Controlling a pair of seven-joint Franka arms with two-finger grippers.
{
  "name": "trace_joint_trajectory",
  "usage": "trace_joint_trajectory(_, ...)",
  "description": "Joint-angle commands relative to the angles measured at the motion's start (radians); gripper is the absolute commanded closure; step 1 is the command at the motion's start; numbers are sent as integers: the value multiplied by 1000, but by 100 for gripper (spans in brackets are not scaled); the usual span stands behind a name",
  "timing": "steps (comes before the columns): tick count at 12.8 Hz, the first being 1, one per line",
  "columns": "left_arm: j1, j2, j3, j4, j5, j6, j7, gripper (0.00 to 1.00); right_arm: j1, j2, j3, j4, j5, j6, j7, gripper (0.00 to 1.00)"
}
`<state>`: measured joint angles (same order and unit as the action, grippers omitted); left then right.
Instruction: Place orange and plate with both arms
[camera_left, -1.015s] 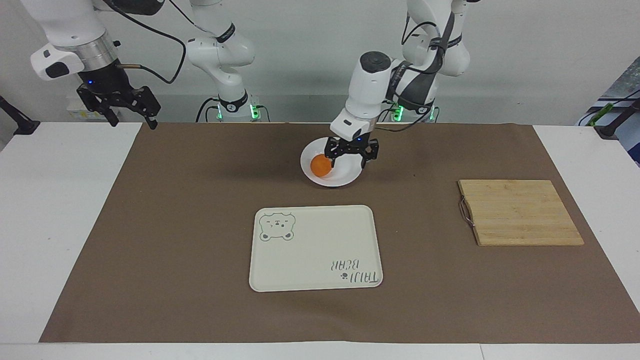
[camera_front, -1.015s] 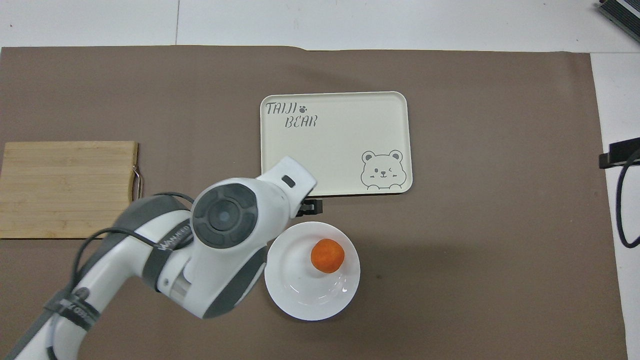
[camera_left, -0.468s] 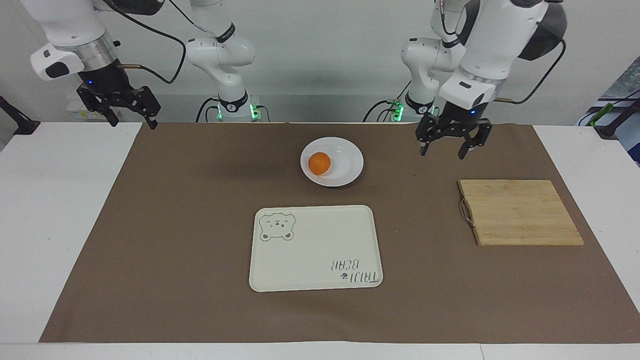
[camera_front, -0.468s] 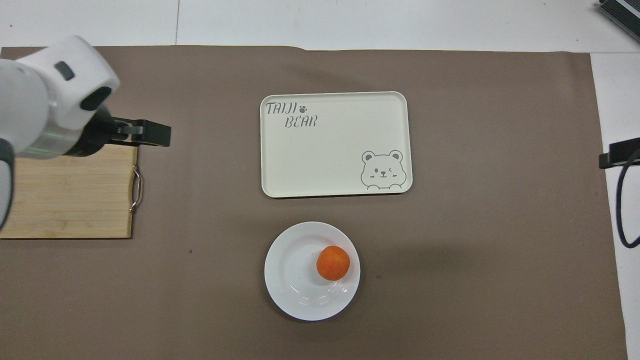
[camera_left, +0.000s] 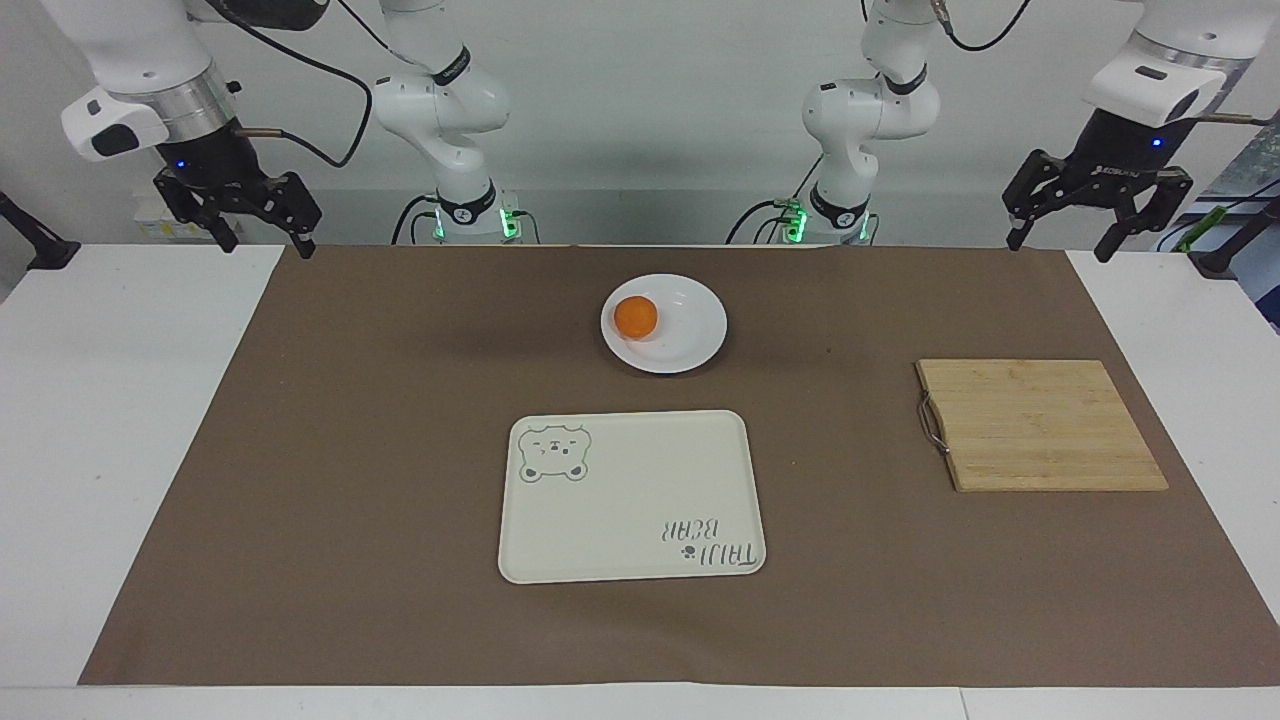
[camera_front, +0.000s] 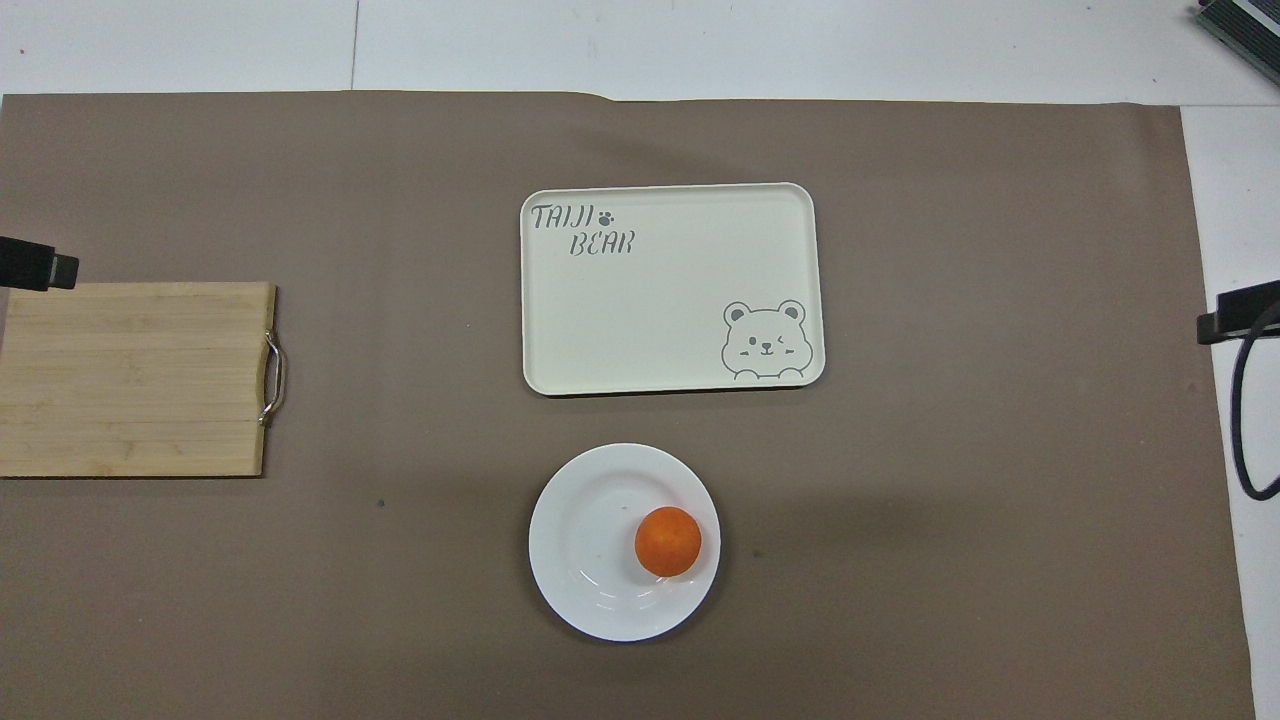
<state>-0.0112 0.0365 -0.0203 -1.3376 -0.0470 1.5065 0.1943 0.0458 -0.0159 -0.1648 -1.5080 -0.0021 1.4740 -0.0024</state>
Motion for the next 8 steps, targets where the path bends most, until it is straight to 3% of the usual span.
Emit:
trace_joint_trajectory(1, 8, -1, -21, 38, -5, -72, 4, 0, -9, -32, 2, -6, 14, -66, 12, 0)
trace_joint_trajectory(3, -3, -81, -21, -78, -5, -77, -1, 0, -6, -106, 11, -117, 20, -63, 9, 0)
trace_joint_trajectory(5, 10, -96, -20, -91, -5, -110, -6, 0, 22, -176, 47, -265, 22, 43, 10, 0)
trace_joint_trajectory(8, 17, -96, -20, -87, 1, -123, 1, 0, 78, -202, 50, -404, 24, 138, 16, 0)
